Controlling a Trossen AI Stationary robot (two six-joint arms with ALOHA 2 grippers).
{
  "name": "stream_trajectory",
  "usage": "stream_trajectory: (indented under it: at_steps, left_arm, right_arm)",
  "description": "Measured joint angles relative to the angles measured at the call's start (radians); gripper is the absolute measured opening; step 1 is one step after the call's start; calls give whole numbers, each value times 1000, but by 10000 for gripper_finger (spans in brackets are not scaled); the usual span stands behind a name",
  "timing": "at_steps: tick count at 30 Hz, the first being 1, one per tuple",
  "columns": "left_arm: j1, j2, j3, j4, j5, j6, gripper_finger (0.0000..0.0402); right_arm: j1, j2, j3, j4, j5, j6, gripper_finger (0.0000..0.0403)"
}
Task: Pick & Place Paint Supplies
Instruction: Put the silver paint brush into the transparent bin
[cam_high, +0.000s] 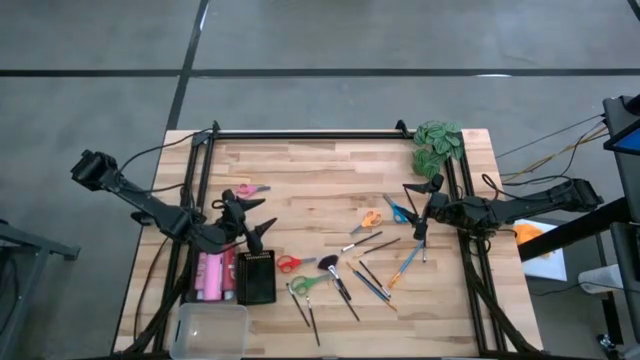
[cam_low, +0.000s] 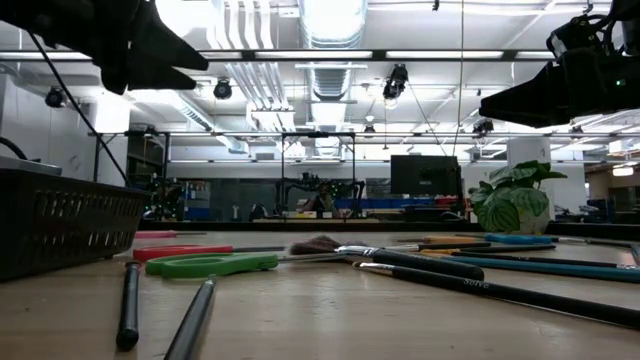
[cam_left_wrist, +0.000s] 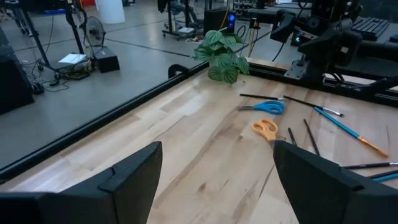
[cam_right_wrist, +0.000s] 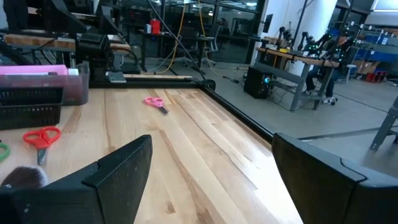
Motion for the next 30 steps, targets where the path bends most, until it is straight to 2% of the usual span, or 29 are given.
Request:
stream_trajectory:
  at_steps: [5, 10, 16, 23, 30]
  left_arm:
    - [0, 0, 5, 3, 0, -9, 308]
    - [0, 3, 5, 2, -23, -126, 308]
    - [-1, 87, 38, -3, -25, -224, 308]
    - [-1, 264, 202, -58, -21, -251, 308]
    - [-9, 411, 418, -329, 4, -440, 307]
  right_arm:
    - [0, 0, 0, 0, 0, 0, 329]
    - [0, 0, 0, 0, 0, -2, 329]
    - [0, 0, 0, 0, 0, -2, 329]
    - [0, 0, 0, 0, 0, -2, 329]
    - [0, 0, 0, 0, 0, 0, 329]
